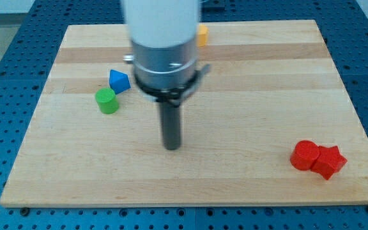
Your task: Push the blue triangle towards bottom center
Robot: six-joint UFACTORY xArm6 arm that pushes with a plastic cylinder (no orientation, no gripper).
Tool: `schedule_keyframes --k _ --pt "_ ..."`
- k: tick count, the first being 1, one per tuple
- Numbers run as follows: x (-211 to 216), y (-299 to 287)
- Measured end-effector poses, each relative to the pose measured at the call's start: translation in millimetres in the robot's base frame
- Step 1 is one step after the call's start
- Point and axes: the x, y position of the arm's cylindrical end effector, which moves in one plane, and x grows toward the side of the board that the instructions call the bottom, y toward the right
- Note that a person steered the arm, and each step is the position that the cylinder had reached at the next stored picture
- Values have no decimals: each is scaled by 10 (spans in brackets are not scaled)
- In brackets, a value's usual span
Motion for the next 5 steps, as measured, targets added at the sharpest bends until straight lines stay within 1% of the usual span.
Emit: schedule_keyframes --k 1,3,4,5 --pt "-85 -598" --pt "-479 -1663" --pt "-924 -1768" --pt "-1315 -1672"
